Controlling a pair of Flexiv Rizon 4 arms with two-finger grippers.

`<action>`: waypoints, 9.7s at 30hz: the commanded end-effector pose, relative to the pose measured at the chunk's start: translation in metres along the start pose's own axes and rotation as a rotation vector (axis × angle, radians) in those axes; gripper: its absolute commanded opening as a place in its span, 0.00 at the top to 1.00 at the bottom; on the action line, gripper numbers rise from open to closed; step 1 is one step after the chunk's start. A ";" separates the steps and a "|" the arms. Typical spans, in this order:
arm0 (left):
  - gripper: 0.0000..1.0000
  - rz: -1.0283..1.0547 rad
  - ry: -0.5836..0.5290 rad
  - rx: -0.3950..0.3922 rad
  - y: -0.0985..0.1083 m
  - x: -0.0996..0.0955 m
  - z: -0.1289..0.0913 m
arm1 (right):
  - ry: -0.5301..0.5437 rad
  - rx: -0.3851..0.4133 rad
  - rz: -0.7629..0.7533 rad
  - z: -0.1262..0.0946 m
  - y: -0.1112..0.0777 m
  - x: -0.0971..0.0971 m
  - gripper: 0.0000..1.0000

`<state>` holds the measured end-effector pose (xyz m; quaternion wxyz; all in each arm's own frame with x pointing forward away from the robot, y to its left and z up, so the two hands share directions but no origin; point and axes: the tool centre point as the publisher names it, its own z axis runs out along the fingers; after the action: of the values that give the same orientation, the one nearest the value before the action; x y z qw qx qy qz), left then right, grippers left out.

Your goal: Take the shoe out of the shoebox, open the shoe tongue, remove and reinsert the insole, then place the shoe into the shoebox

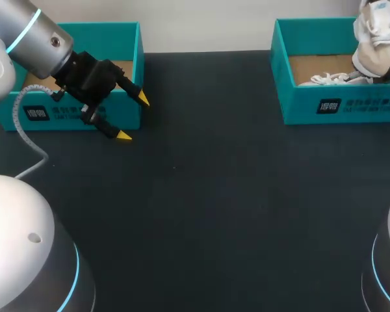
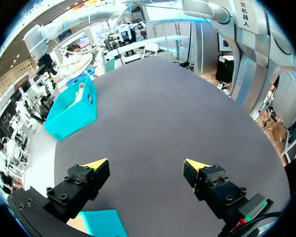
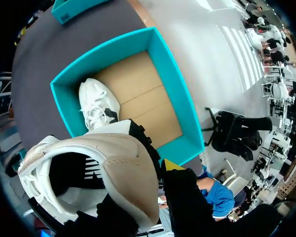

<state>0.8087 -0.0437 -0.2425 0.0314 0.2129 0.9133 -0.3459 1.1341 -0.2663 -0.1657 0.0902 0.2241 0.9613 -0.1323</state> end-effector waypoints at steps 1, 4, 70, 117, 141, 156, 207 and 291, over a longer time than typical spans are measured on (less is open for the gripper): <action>0.00 0.000 0.001 -0.002 0.000 0.000 0.000 | 0.138 0.016 0.000 0.020 -0.002 -0.035 1.00; 0.00 0.000 0.001 -0.002 0.000 0.000 0.000 | 0.149 0.025 0.008 0.029 -0.010 -0.047 1.00; 0.00 0.000 0.001 -0.002 0.000 0.000 0.000 | -0.019 0.004 1.499 0.058 -0.059 -0.014 1.00; 0.00 0.000 0.001 -0.002 0.000 0.000 0.000 | 0.031 0.054 1.514 0.163 -0.023 -0.004 1.00; 0.00 0.000 0.001 -0.002 0.000 0.000 0.000 | 0.052 0.088 1.458 0.212 -0.004 -0.001 1.00; 0.00 0.000 0.001 -0.002 0.000 0.000 0.000 | 0.072 0.099 1.459 0.218 -0.003 -0.003 0.79; 0.00 0.000 0.001 -0.002 0.000 0.000 0.000 | 0.107 -0.143 1.425 0.039 0.022 0.130 0.40; 0.00 -1.562 -0.555 -0.460 0.052 -0.024 -0.098 | 0.298 -0.077 1.255 -0.023 0.023 0.354 0.00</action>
<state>0.8579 0.0420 -0.2004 0.0577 -0.5792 0.8032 -0.1265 0.8389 -0.0890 -0.2337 0.0201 0.7564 0.6538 0.0070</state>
